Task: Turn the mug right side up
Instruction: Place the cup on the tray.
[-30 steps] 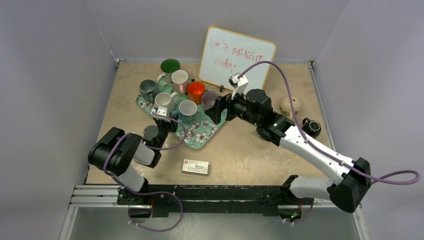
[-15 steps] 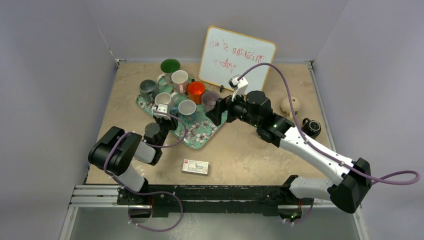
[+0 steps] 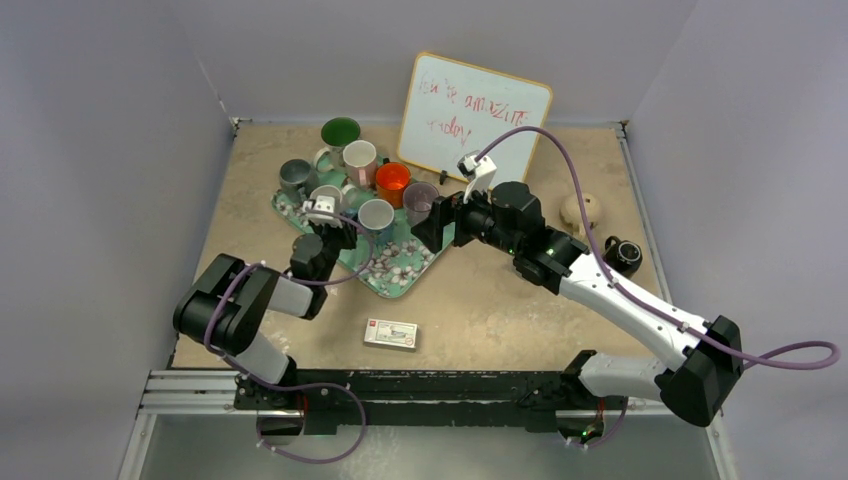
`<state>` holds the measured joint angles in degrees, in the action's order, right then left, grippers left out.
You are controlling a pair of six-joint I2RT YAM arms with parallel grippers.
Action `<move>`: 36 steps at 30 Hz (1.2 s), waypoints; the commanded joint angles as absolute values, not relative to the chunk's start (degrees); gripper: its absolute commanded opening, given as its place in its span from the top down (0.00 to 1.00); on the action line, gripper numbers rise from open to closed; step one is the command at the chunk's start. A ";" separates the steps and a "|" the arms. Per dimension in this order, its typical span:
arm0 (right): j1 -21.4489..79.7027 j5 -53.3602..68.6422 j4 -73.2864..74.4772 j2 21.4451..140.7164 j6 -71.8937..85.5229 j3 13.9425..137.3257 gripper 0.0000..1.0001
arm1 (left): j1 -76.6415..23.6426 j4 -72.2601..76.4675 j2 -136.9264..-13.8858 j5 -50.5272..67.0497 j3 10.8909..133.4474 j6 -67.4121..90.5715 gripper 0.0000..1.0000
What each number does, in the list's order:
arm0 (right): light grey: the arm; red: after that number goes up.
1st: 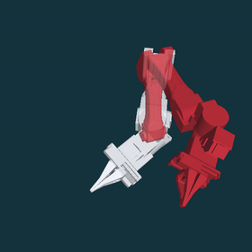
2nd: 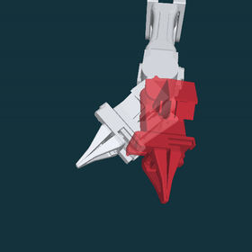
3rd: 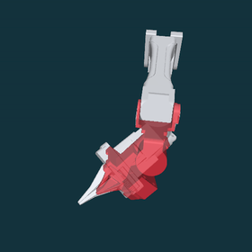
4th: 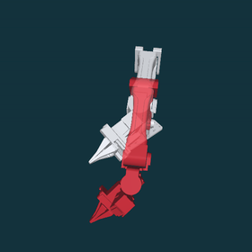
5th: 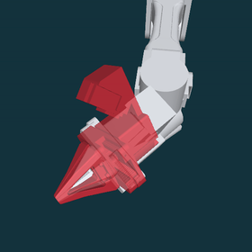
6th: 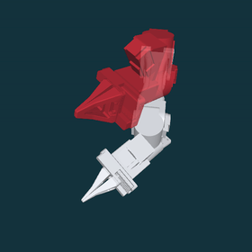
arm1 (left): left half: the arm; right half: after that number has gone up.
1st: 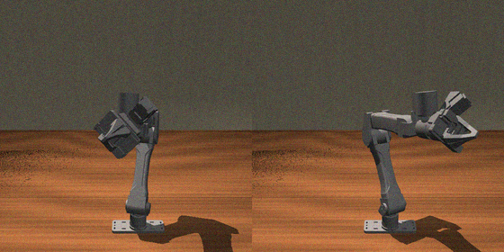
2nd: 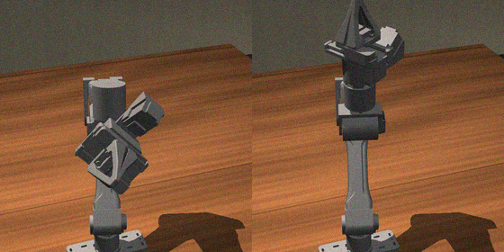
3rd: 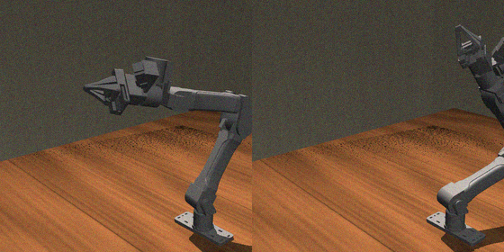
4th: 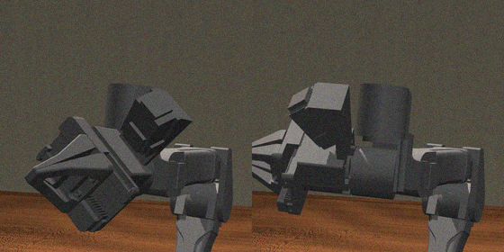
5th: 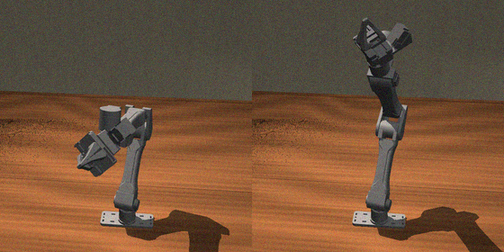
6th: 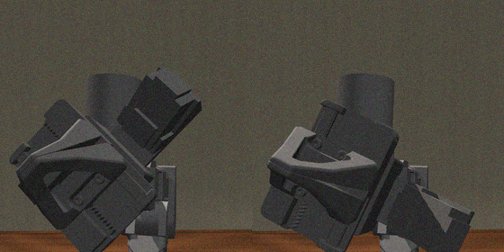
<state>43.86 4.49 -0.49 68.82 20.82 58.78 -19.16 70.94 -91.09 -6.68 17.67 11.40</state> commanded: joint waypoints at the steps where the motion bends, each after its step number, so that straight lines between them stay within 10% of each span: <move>1: 43.69 5.32 -1.32 67.49 21.85 58.46 0.01 | -19.25 71.26 -91.74 -6.24 21.13 12.89 0.73; 26: 43.69 2.11 -0.89 69.32 22.08 57.37 0.01 | -19.25 63.60 -92.66 3.49 32.35 17.68 0.75; 36: 43.90 1.24 -2.00 80.03 19.36 60.69 0.21 | -12.31 1.53 -74.19 3.04 52.42 26.13 0.50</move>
